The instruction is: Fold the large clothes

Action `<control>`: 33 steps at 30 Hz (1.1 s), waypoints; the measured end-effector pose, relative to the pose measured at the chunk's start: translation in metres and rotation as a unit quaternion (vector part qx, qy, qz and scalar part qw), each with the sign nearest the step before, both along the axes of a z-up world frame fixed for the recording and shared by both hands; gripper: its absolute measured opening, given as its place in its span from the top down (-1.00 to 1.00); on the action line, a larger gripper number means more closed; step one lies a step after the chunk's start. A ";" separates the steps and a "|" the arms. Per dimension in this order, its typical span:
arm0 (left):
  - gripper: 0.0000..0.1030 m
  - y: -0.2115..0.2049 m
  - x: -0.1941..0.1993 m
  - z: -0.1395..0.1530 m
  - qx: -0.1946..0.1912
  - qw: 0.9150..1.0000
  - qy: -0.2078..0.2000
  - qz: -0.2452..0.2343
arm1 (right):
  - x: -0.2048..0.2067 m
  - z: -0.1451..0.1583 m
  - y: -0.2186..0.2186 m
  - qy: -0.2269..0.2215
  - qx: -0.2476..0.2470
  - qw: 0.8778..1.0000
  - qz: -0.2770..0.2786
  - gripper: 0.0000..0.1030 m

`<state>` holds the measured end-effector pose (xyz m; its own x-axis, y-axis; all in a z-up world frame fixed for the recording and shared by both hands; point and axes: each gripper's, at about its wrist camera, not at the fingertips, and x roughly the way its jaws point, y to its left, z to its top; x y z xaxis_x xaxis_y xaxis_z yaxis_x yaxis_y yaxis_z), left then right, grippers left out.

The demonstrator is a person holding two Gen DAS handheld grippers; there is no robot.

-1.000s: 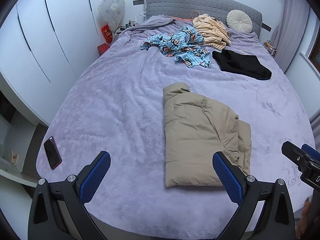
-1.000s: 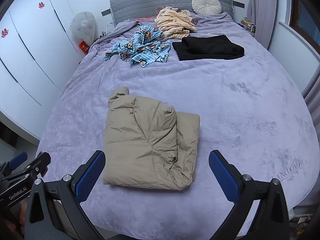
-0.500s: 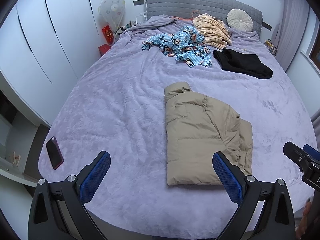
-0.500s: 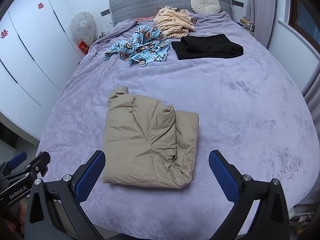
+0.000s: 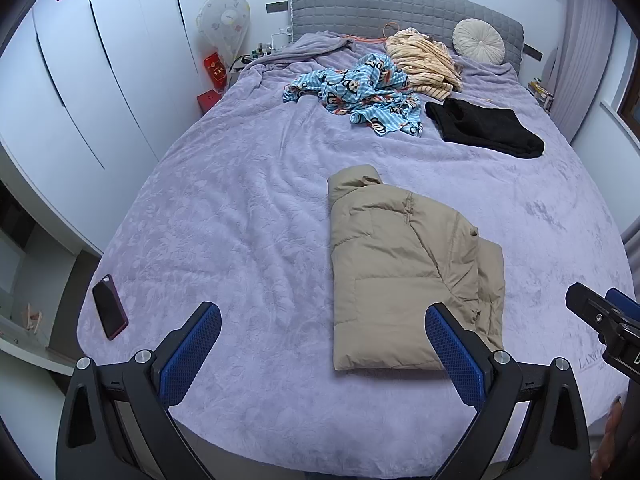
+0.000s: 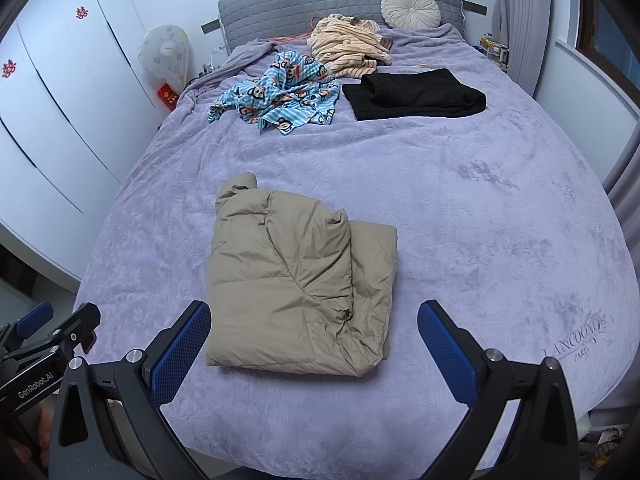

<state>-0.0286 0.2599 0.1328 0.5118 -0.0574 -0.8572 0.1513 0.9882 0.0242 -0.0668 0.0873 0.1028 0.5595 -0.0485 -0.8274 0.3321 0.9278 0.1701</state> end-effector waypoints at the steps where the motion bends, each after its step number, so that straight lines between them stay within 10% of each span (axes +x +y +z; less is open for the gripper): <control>1: -0.98 0.000 0.000 0.000 0.000 1.000 0.000 0.001 | 0.000 0.000 0.000 0.000 0.000 1.000 0.000 -0.99; 33: -0.98 0.000 -0.001 0.000 -0.001 1.000 -0.001 0.000 | -0.002 -0.001 0.001 -0.001 0.000 1.000 0.002 -0.99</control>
<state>-0.0294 0.2603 0.1330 0.5133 -0.0588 -0.8562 0.1523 0.9881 0.0234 -0.0686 0.0888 0.1022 0.5617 -0.0453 -0.8261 0.3271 0.9293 0.1714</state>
